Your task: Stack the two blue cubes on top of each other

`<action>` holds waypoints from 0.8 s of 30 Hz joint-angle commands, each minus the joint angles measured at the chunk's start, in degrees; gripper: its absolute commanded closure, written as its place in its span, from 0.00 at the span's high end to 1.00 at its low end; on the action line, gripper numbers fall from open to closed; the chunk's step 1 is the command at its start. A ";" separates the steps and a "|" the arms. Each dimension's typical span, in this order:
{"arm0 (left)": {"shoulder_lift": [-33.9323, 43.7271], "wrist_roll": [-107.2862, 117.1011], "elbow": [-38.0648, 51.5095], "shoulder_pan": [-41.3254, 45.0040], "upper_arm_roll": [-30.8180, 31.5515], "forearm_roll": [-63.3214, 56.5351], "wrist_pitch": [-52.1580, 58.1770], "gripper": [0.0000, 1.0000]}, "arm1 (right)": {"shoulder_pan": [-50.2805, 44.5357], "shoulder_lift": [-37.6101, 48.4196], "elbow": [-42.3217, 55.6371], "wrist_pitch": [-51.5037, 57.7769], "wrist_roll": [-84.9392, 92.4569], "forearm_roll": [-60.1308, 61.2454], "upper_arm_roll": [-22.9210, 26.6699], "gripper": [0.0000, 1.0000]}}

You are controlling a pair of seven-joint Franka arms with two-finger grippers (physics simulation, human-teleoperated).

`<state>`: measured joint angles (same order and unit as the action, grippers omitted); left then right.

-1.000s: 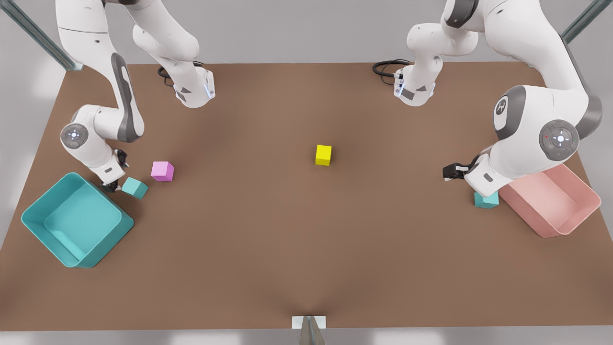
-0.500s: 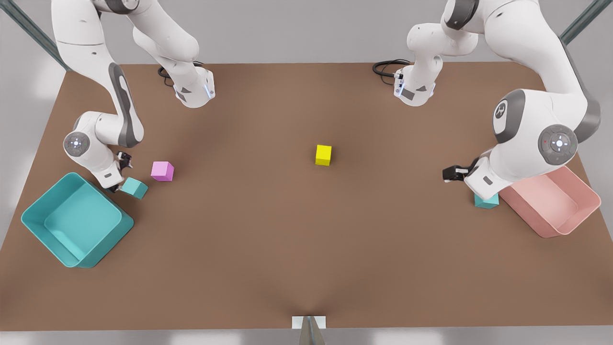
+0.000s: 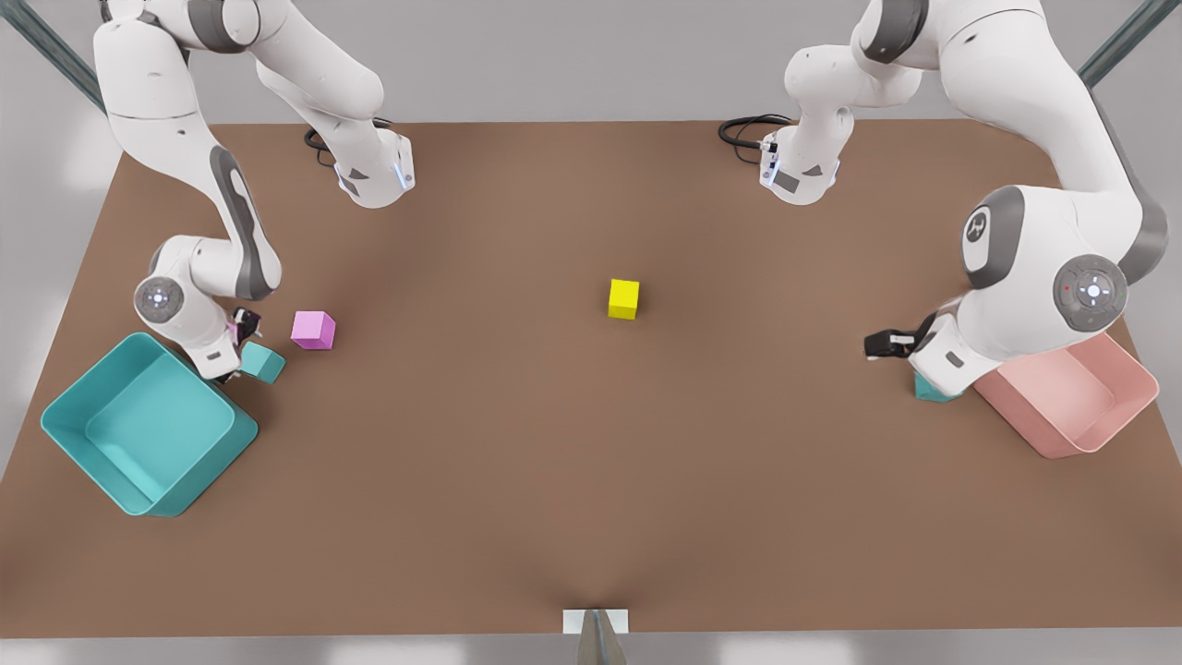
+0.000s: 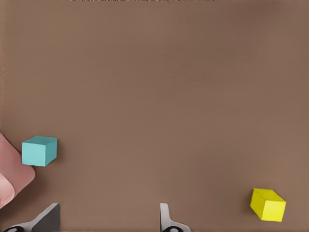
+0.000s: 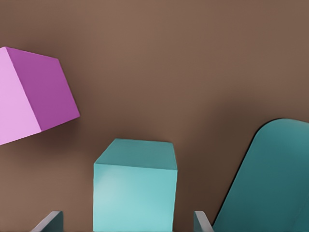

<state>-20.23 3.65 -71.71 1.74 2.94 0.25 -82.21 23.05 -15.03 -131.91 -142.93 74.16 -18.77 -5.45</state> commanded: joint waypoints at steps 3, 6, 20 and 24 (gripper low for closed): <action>-2.19 -11.47 -0.01 -5.96 -0.04 -7.46 -8.14 1.00 | 0.07 -1.06 0.25 -2.00 -5.78 -0.39 0.00 1.00; -4.03 -16.75 -0.88 -8.86 -0.04 -8.17 -9.98 1.00 | 0.07 -2.29 0.25 -2.97 -6.57 -0.39 0.00 1.00; -11.32 -27.47 -3.35 -13.60 0.22 -7.55 -18.95 1.00 | 0.68 -5.19 1.39 -4.81 -7.01 -1.80 0.79 1.00; -11.24 -27.12 -3.35 -13.52 0.22 -7.55 -18.86 1.00 | 0.86 -5.01 1.39 -4.90 -6.83 -2.68 0.79 1.00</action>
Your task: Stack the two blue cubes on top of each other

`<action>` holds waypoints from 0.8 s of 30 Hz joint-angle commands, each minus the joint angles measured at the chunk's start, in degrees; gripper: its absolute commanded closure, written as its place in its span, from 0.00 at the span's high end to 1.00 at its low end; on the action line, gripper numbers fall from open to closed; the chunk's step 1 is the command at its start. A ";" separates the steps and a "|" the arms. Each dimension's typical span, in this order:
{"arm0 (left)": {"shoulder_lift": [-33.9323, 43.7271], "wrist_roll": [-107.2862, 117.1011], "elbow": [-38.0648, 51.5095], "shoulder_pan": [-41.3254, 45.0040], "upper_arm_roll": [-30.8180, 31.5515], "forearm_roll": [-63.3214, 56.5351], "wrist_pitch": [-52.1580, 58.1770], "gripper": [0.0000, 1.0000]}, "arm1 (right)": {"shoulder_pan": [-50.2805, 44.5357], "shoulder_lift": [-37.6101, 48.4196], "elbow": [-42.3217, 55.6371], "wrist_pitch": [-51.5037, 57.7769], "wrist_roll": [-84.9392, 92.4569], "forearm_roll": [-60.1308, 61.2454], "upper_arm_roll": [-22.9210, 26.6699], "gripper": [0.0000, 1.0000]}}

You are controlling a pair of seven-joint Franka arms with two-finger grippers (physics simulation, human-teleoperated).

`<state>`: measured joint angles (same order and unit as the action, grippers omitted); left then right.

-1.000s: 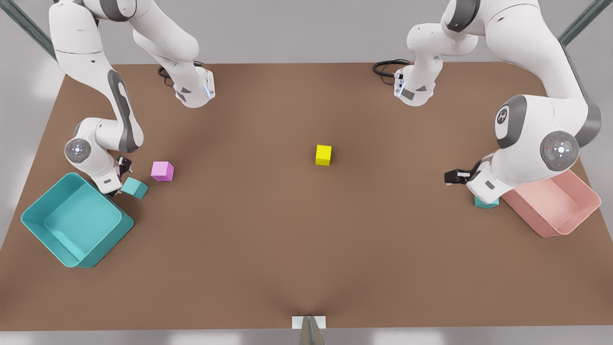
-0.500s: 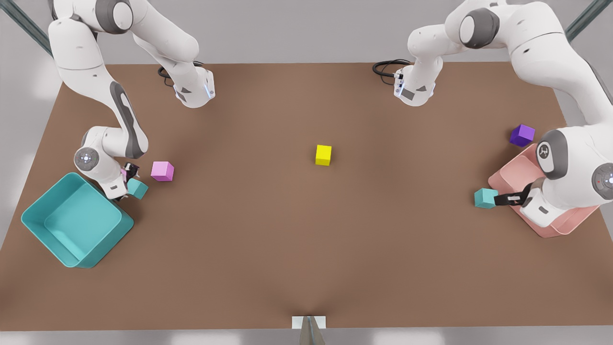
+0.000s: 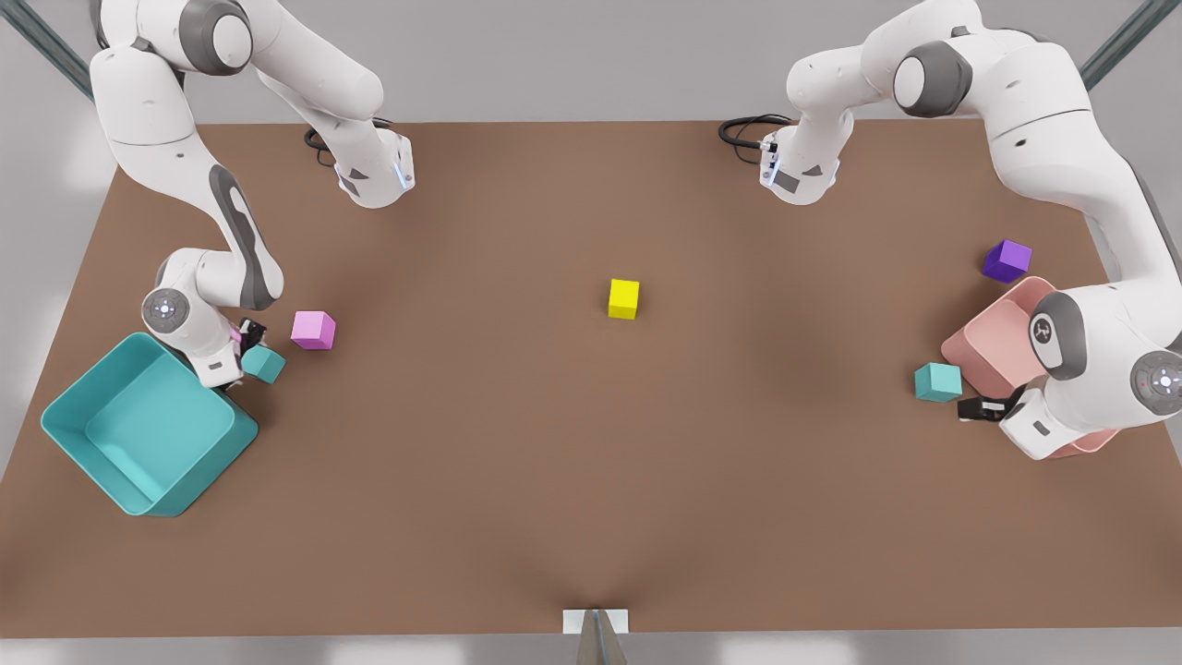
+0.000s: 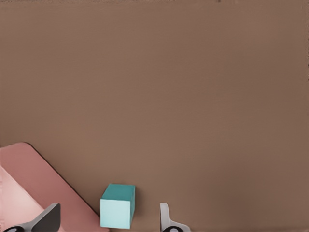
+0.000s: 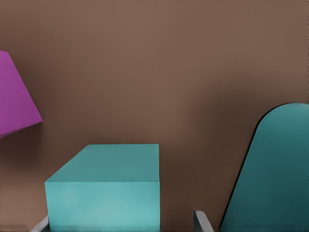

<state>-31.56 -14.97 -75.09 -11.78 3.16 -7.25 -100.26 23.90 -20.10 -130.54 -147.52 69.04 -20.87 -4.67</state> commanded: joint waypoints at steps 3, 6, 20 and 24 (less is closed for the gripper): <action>0.01 -8.49 0.03 0.00 0.00 -0.05 -0.90 1.00 | 0.01 -0.20 -0.07 -0.31 -1.81 -0.83 0.01 1.00; 0.01 -8.32 0.03 0.09 0.00 -0.05 -0.90 1.00 | 0.01 -0.55 -0.07 -0.40 -1.81 -1.01 0.19 1.00; -0.08 -8.23 0.20 0.18 0.00 -0.22 -1.25 1.00 | 1.42 -0.81 -1.21 -0.05 -1.81 -2.59 0.36 1.00; 0.01 -8.23 0.11 0.09 0.00 -0.14 -1.16 1.00 | 0.89 -1.25 -1.21 -0.22 -2.86 -2.33 0.19 1.00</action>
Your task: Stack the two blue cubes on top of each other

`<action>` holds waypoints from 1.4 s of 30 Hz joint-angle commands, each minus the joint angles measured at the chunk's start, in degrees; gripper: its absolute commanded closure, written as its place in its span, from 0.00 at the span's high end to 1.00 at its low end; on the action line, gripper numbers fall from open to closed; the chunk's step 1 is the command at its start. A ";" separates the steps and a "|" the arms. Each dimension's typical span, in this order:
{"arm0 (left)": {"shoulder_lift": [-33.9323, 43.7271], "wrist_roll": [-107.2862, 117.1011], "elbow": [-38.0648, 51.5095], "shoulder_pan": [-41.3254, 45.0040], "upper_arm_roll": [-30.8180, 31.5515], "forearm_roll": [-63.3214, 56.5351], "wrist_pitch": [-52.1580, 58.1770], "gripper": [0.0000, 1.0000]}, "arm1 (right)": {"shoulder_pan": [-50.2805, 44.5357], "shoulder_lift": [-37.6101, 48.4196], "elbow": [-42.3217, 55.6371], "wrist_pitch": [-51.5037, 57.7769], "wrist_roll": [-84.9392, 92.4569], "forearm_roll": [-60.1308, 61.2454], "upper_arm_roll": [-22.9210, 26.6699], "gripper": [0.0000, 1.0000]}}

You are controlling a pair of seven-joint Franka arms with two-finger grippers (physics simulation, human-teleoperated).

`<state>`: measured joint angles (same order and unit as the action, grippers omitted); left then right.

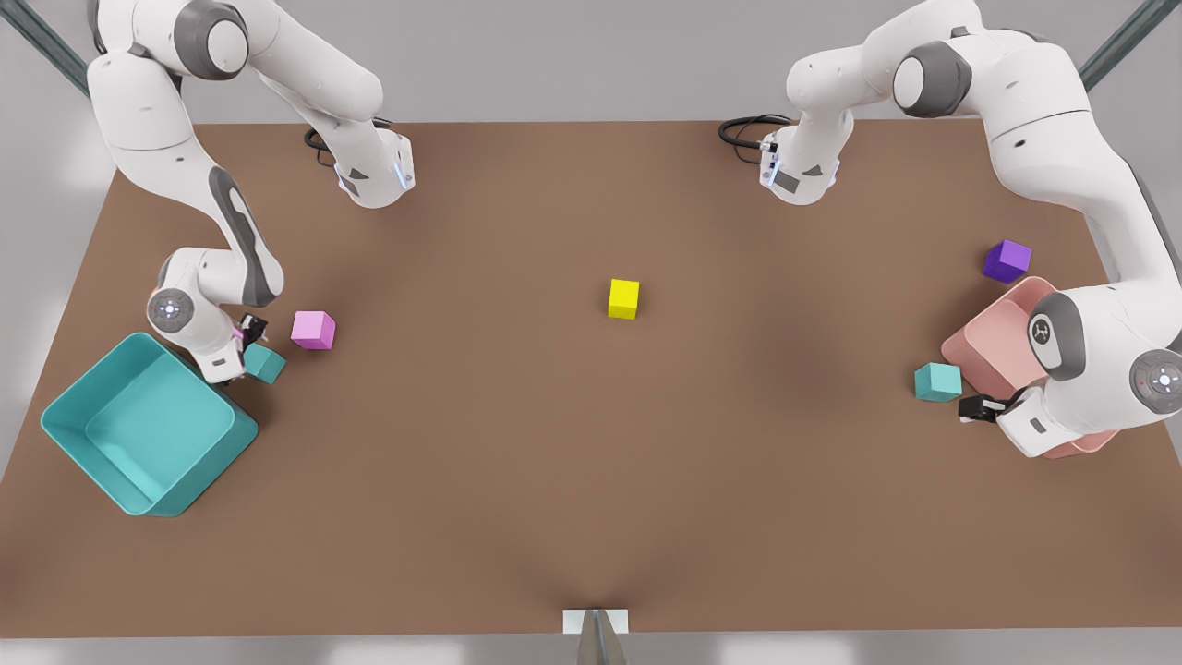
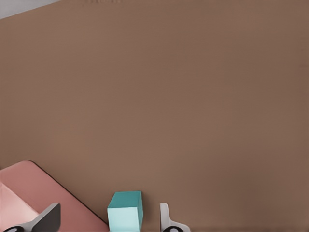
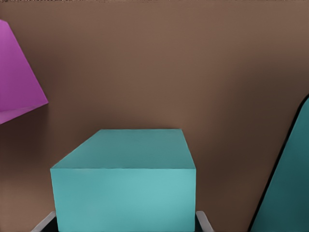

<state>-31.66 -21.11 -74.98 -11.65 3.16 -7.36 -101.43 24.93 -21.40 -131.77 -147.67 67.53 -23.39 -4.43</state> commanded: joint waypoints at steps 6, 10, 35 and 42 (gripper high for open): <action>0.02 -2.01 0.01 0.05 0.00 0.07 0.10 1.00 | -0.32 -0.05 0.02 0.72 -1.70 0.18 -0.05 0.98; 0.10 -2.01 0.01 -0.04 0.00 0.07 0.10 1.00 | -0.23 -0.14 0.02 0.72 -1.70 0.18 -0.05 0.78; -2.18 -2.09 -1.30 -1.44 0.00 -0.55 -4.39 1.00 | -2.08 13.66 32.36 54.24 -7.23 16.97 -32.48 0.44; -2.27 -2.09 -1.30 -1.44 0.00 -0.55 -4.39 1.00 | -32.92 2.24 50.90 53.36 -36.15 14.95 -31.26 0.42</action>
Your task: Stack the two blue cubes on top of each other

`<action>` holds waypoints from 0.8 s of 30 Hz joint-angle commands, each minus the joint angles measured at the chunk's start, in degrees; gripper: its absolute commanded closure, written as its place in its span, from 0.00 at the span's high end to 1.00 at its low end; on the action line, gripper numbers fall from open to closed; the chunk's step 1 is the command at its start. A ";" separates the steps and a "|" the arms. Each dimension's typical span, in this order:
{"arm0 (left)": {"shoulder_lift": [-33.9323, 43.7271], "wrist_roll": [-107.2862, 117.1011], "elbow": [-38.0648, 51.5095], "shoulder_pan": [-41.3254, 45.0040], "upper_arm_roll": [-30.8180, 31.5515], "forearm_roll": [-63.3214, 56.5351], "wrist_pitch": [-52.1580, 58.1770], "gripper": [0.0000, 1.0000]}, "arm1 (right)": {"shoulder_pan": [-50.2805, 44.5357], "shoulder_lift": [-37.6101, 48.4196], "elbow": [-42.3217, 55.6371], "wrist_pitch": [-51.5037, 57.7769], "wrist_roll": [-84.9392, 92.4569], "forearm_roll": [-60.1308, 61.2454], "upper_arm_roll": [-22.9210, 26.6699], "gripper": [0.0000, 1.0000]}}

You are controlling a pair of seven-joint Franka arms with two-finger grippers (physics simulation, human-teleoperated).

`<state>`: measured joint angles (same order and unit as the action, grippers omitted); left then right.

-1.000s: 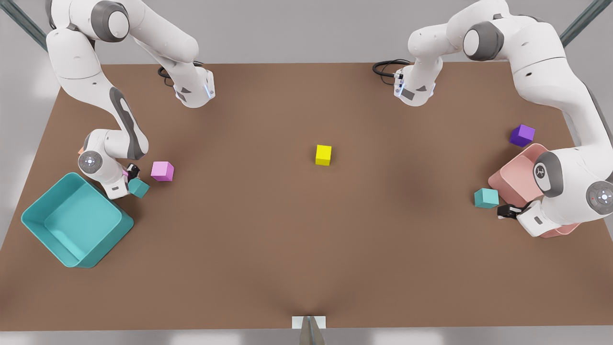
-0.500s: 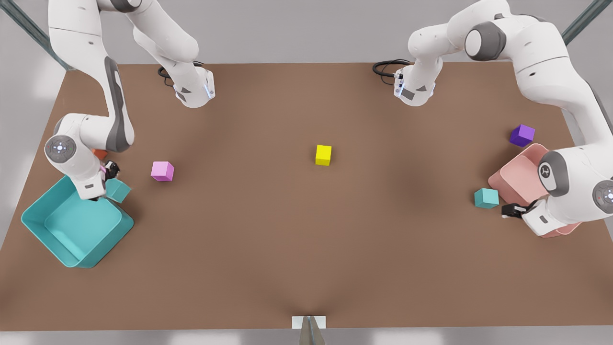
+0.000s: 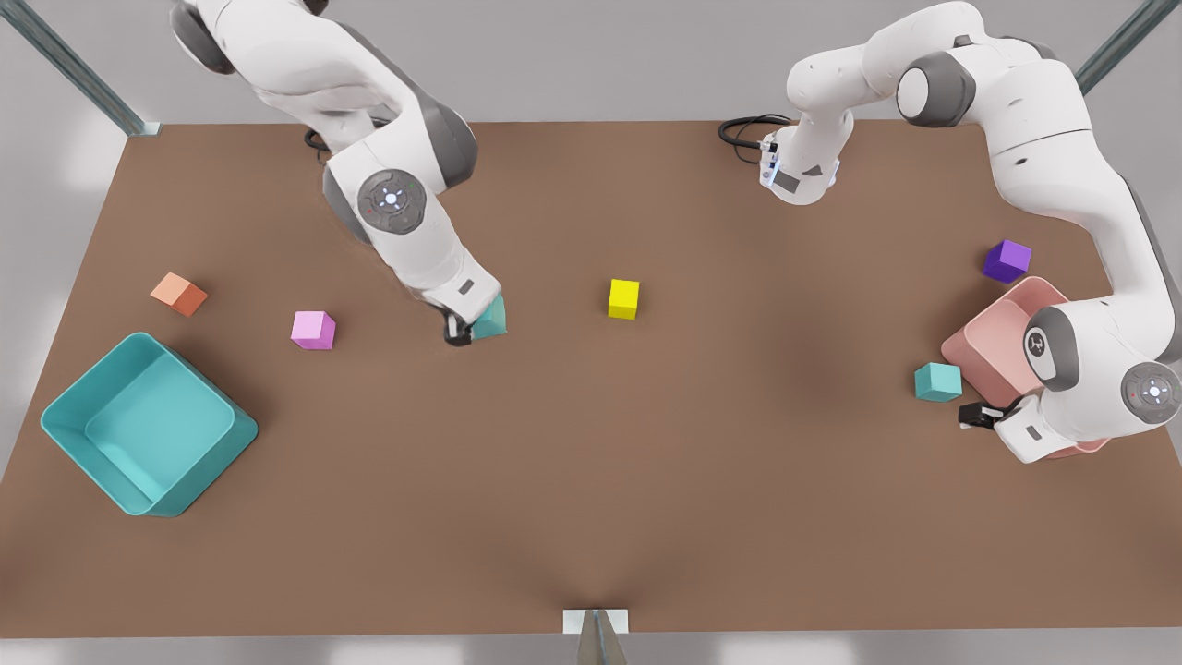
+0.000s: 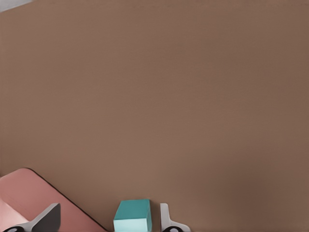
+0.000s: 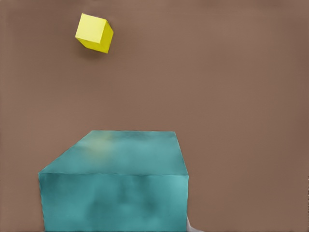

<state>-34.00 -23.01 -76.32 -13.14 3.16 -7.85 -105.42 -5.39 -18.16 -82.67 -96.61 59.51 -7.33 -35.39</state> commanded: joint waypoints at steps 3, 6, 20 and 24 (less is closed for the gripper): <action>0.08 -0.19 0.03 0.04 0.00 -0.06 -0.31 1.00 | -17.98 -4.43 7.61 -1.30 -34.81 -1.02 8.58 0.42; 0.51 -0.19 0.03 0.13 0.00 -0.06 0.39 1.00 | -27.22 -9.61 12.36 -6.47 -39.81 -0.93 15.26 0.41; 0.34 -0.45 0.03 -0.22 0.09 0.56 0.56 1.00 | -46.47 -42.48 30.47 -41.20 -50.36 -0.93 34.86 0.37; -0.10 -0.36 0.03 -0.05 0.09 0.65 0.39 1.00 | -46.47 -46.35 30.82 -46.03 -51.33 -0.93 35.91 0.37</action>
<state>-34.12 -23.29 -76.38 -13.20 3.24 -7.26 -105.05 -51.82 -64.13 -52.01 -135.34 27.20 -6.80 0.19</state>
